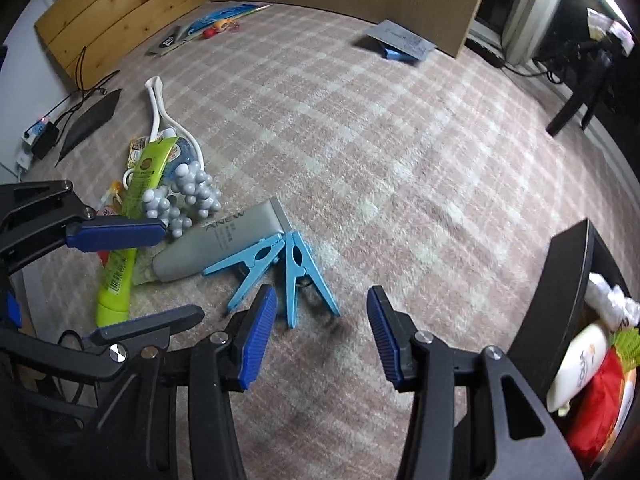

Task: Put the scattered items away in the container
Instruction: 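Move both open grippers back toward the remaining items on the floor, then grasp a blue clothespin with the left gripper while the right grasps another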

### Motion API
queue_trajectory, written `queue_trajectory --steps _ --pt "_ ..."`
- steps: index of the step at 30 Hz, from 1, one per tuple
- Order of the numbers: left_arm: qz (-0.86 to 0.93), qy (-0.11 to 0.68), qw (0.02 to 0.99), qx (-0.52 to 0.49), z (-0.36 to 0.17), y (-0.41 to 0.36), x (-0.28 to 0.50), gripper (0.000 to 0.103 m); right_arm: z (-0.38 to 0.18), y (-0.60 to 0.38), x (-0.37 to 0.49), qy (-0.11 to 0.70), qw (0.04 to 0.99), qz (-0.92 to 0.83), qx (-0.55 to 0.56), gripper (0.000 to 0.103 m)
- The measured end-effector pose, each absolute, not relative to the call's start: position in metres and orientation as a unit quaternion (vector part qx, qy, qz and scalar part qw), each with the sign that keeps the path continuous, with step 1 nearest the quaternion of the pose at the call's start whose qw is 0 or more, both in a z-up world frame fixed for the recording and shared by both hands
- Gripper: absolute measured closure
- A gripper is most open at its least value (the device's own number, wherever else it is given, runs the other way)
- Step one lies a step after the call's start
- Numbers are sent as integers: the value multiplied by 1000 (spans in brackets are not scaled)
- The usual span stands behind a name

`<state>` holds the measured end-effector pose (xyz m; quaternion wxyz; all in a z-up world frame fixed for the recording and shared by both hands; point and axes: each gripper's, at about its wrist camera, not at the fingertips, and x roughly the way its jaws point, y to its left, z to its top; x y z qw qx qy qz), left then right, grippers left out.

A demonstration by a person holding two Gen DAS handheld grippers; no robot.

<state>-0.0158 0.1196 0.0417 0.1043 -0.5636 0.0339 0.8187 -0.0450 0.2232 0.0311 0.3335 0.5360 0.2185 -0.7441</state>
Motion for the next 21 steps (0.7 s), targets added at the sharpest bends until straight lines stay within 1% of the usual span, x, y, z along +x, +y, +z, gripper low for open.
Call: queue_trajectory --steps 7,8,10,12,18,19,20,21 --pt "815 43 107 -568 30 130 -21 57 18 226 -49 237 334 -736 540 57" --pt "815 44 108 -568 29 132 -23 57 17 227 -51 236 334 -736 539 58" --pt "816 50 110 -565 28 136 -27 57 18 231 -54 233 333 -738 538 66" --pt "816 57 107 -565 25 140 -31 58 19 233 -58 230 334 -738 540 71" --pt "821 68 106 -557 22 144 -35 59 19 236 -63 229 347 -733 538 72" --pt "821 70 107 -557 22 144 -35 62 20 236 -63 228 351 -733 537 72" --pt "821 71 106 -556 21 145 -35 70 20 237 -64 225 355 -731 537 72" --pt "821 74 103 -556 21 145 -36 75 20 237 -65 220 358 -730 539 75"
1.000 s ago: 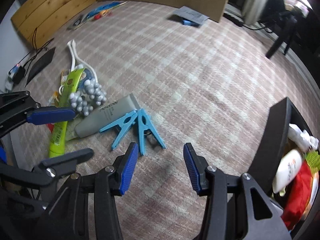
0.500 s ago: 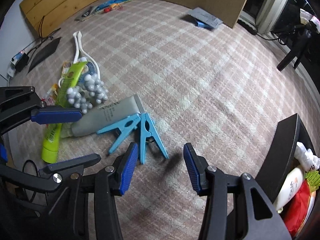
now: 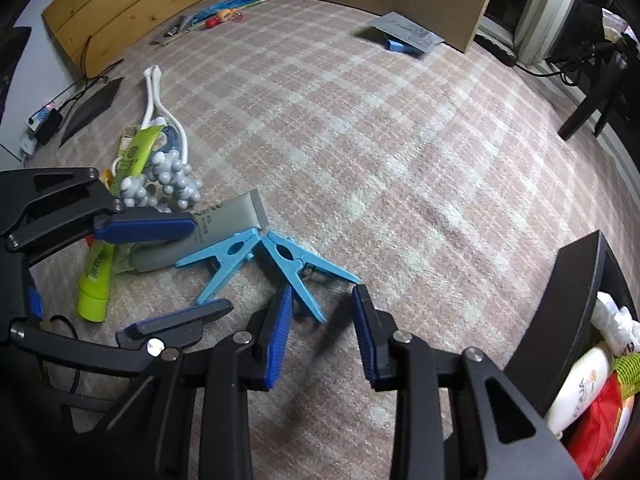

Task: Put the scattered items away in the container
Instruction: 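Grasp a blue clothespin with the left gripper while the right grasps another, then carry both blue clothespins to the black box and release them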

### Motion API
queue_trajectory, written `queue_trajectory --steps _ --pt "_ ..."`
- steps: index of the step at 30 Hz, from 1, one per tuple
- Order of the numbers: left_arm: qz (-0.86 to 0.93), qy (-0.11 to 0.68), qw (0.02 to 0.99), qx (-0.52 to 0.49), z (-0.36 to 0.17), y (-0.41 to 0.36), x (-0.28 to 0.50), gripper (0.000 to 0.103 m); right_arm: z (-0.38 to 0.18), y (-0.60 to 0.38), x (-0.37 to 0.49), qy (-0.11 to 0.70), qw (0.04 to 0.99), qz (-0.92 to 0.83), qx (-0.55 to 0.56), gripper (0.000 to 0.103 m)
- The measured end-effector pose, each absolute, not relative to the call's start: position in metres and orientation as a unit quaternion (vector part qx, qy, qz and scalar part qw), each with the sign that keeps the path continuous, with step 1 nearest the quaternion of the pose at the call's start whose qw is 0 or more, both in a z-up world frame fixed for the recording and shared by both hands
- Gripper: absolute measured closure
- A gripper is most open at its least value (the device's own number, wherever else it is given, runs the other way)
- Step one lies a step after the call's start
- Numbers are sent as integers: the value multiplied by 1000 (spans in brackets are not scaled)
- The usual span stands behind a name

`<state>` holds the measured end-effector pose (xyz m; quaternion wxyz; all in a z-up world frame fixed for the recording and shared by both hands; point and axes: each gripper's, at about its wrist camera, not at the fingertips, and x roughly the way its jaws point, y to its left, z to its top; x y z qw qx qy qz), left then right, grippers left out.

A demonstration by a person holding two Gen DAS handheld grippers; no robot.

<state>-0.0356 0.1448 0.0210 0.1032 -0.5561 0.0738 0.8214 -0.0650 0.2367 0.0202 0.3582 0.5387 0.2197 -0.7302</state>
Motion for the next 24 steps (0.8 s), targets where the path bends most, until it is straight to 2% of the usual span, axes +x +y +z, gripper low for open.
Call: queue_trajectory --steps 1,4,6,16,17,18,19,24 --pt "821 73 102 -557 21 144 -36 80 20 237 -66 215 359 -730 540 78" --pt "824 67 101 -554 19 141 -35 80 21 236 -68 207 363 -728 543 93" --pt "826 59 98 -551 19 137 -33 80 21 237 -69 204 363 -728 545 96" --pt "842 23 79 -533 37 122 -30 81 35 264 -66 177 345 -750 536 98" --pt "844 22 79 -531 40 121 -30 103 39 266 -63 172 344 -753 533 98" --pt "843 19 75 -532 43 120 -30 98 43 269 -64 167 346 -755 531 98" --pt "844 15 72 -532 46 119 -31 103 47 272 -64 163 345 -758 529 98" --pt "843 16 64 -534 45 118 -34 103 62 269 -76 146 333 -775 517 98"
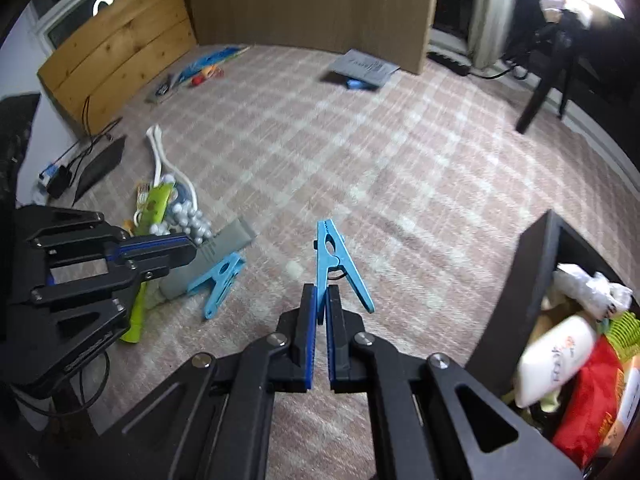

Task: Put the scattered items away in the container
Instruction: 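Carry both blue clothespins to the black box and release them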

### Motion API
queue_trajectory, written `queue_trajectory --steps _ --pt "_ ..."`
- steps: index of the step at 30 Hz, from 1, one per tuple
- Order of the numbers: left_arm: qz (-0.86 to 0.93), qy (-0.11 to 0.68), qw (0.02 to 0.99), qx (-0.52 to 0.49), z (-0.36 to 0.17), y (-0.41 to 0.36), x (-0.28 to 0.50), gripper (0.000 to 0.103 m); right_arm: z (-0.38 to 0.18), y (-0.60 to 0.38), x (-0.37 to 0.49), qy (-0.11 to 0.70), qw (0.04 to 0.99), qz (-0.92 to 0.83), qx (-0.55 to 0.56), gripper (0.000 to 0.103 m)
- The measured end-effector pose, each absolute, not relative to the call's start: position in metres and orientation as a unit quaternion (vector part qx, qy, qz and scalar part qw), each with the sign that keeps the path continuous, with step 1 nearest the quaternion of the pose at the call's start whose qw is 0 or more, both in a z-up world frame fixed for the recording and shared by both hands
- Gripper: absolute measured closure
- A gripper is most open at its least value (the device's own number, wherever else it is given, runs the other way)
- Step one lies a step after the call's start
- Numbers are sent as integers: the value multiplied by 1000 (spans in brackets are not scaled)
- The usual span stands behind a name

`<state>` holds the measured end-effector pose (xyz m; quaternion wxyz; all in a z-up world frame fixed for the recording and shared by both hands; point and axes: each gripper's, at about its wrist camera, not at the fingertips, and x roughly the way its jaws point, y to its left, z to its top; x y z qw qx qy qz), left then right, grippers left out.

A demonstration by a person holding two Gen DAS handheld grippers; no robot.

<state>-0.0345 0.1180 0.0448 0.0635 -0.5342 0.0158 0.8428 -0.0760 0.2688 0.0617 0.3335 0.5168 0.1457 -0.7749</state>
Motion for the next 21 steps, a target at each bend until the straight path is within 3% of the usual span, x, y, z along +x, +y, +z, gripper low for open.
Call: queue_trajectory --steps 3,4,5,7,9,11,13,16,21 --pt "838 -2 69 -542 41 118 -36 99 59 272 -60 139 330 -778 517 98" --pt "838 -4 68 -541 42 119 -35 88 58 273 -60 141 328 -778 517 98" --pt "838 -2 70 -541 42 122 -35 69 57 276 -60 141 327 -777 519 98" --pt "838 8 69 -541 41 130 -35 46 55 282 -63 143 322 -778 521 98" --pt "834 20 70 -547 36 137 -36 51 50 282 -65 143 318 -777 524 98" --pt "828 39 60 -557 27 142 -37 72 45 282 -66 143 314 -777 527 98" --pt "821 49 54 -566 18 145 -37 83 44 283 -66 144 310 -778 527 98" --pt "827 69 54 -555 16 152 -31 83 44 287 -67 144 302 -781 528 98" --pt "839 33 59 -540 36 146 -25 83 51 298 -69 134 289 -789 526 98"
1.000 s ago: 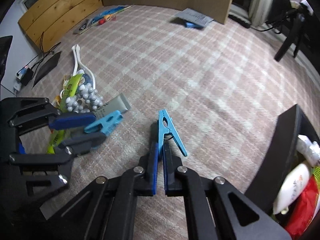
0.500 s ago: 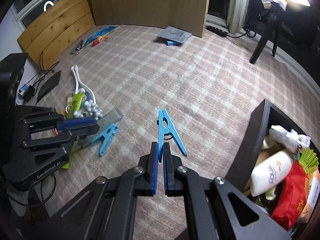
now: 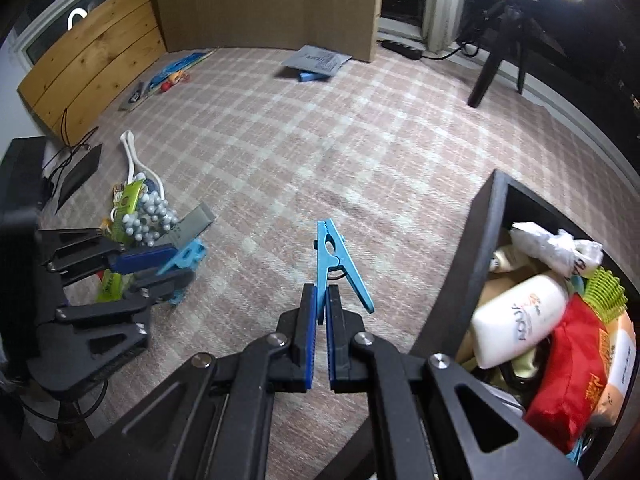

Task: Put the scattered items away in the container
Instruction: 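Carry both blue clothespins to the black box and release them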

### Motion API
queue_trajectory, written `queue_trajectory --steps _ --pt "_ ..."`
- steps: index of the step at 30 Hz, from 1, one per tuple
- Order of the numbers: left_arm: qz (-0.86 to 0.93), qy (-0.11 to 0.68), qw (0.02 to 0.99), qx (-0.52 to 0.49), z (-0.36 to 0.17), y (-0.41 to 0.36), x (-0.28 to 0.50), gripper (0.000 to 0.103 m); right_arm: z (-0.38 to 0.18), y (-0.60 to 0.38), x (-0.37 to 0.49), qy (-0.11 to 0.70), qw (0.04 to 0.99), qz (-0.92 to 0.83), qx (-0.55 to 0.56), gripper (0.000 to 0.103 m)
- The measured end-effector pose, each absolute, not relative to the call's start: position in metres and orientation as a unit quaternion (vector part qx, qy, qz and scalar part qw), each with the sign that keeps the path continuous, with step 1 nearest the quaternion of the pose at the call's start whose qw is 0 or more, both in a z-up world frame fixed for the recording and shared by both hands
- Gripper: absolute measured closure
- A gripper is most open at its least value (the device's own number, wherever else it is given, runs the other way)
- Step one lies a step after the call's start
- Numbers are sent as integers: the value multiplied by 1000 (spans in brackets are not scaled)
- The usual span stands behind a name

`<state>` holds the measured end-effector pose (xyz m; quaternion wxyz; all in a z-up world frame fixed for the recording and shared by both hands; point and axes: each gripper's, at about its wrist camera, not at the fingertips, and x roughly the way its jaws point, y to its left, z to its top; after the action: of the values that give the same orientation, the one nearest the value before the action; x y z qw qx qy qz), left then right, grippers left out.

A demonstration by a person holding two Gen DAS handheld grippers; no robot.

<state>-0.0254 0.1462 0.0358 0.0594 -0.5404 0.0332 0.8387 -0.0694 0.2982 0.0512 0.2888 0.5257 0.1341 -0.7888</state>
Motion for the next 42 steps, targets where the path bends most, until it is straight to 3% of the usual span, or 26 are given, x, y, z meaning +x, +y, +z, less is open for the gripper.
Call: queue_trajectory --steps 10,24,26,31,32,33,34,35,42 --pt "861 29 86 -500 97 176 -20 83 91 330 -60 107 274 -812 504 98" --pt "838 63 245 -484 130 325 0 83 132 490 -30 38 148 -852 501 98" --pt "830 71 258 -489 128 341 4 101 131 511 -25 30 128 -853 505 98" --pt "825 89 274 -487 129 368 13 98 127 546 -16 25 94 -853 513 97" --pt "826 90 276 -484 131 371 14 91 128 549 -14 25 95 -854 512 94" --pt "826 88 274 -485 132 372 12 81 130 551 -13 23 94 -854 512 78" --pt "827 85 271 -484 132 372 11 60 131 554 -12 20 89 -855 511 61" --pt "830 83 270 -481 133 371 10 56 134 556 -10 16 86 -859 505 58" --pt "837 77 246 -483 133 355 7 58 145 548 -5 17 94 -869 485 58"
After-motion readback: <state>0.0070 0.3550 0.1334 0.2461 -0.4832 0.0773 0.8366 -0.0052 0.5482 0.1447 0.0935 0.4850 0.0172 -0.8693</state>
